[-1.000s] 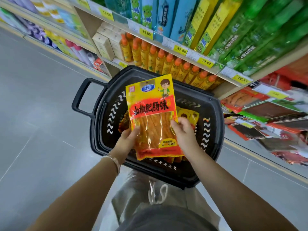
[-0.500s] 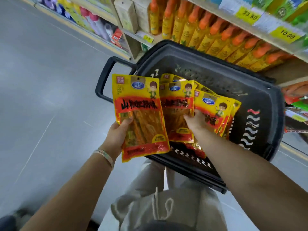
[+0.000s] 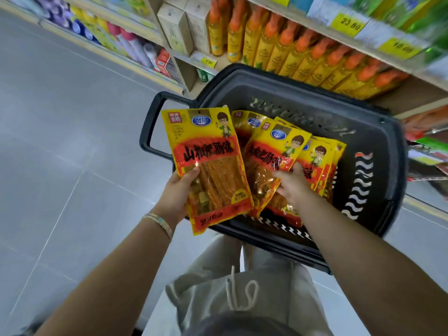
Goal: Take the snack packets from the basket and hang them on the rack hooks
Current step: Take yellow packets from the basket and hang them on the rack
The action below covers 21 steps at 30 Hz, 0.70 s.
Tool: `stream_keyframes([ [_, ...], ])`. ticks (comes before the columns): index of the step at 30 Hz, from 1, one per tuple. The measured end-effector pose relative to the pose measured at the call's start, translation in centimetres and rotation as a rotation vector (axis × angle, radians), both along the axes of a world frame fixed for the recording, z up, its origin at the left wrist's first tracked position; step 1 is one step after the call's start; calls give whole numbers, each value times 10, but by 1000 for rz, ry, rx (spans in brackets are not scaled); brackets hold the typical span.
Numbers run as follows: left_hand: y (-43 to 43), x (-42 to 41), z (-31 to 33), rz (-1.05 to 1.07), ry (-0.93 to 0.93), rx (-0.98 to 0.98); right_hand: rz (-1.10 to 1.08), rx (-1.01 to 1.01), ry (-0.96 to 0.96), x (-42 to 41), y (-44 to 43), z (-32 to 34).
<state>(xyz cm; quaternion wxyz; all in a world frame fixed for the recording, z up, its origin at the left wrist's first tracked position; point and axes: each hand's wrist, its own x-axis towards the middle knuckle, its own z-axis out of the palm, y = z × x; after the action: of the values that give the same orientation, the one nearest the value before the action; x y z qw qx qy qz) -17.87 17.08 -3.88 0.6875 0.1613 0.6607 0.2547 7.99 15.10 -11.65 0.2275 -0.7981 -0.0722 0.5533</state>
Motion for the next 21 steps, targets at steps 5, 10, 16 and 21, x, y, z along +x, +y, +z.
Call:
stream_keyframes([
  [5, 17, 20, 16, -138, 38, 130, -241, 72, 1, 11, -21, 36],
  [10, 26, 52, 42, -298, 227, 153, -264, 212, -168, 25, -55, 75],
  [16, 18, 118, 89, -460, 225, 382, -467, 514, -298, 59, -115, 146],
  [21, -12, 189, 128, -511, 161, 540, -630, 736, -468, 102, -189, 213],
])
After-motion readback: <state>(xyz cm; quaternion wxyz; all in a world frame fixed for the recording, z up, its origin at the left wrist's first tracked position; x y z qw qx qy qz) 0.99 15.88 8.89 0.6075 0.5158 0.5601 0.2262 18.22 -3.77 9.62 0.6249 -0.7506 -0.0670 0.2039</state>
